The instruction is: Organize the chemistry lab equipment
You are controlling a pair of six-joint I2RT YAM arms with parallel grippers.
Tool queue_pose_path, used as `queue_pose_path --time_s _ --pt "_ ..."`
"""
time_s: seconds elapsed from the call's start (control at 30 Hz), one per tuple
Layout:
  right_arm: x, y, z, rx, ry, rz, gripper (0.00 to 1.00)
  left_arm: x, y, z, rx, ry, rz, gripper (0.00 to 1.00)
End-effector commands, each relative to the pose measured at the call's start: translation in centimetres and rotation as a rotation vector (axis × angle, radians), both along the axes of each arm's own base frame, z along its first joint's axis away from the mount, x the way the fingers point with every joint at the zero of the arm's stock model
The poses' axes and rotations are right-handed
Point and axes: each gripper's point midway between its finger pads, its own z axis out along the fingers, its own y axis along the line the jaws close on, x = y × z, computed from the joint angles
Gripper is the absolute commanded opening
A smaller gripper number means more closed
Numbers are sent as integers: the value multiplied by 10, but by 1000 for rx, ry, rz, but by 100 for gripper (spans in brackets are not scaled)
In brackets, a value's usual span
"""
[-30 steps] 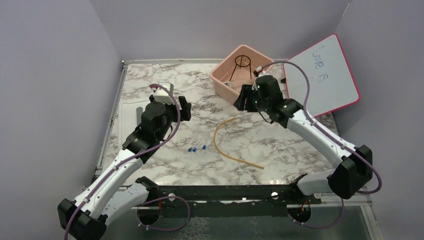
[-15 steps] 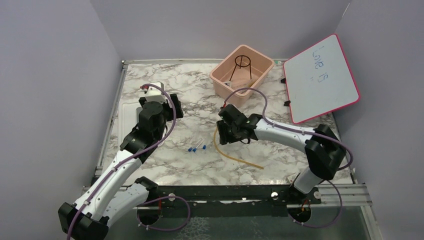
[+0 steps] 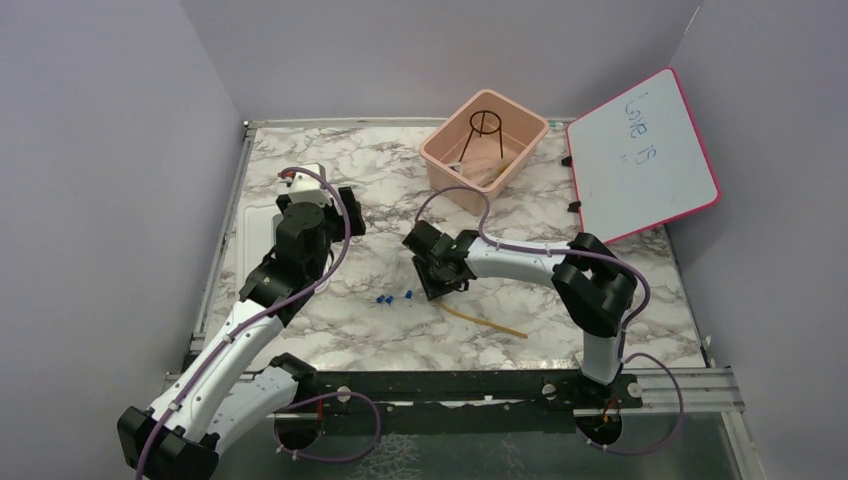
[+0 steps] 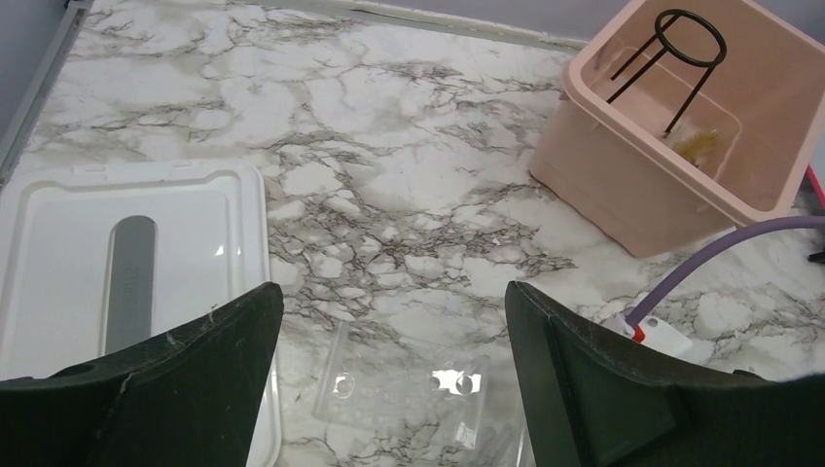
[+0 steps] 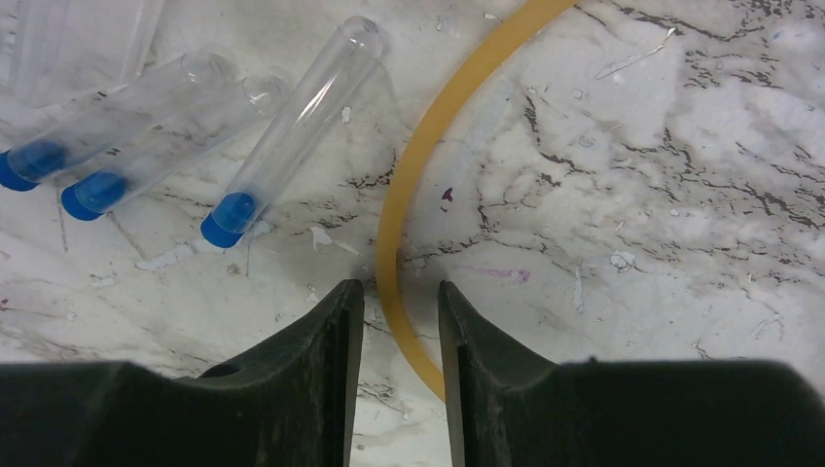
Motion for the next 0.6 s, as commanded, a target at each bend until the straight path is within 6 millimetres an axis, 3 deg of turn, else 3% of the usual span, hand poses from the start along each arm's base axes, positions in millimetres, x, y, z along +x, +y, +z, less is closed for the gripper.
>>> queue_pose_path --time_s 0.0,0.23,0.33,0.43,0.57 --pt "3 -2 -6 -58 -13 10 35 2 -3 15 -37 -34 -18 87" --pt "6 1 -22 -86 -1 30 17 3 -3 15 -47 -33 -22 87" --pt "7 -1 -21 -96 -9 21 4 2 -3 15 -47 -34 -23 87" --pt "12 -1 -9 -78 -44 1 1 2 -3 15 -50 -35 -24 88" --pt "22 7 32 14 -135 9 1 2 -3 15 -54 -34 -28 88"
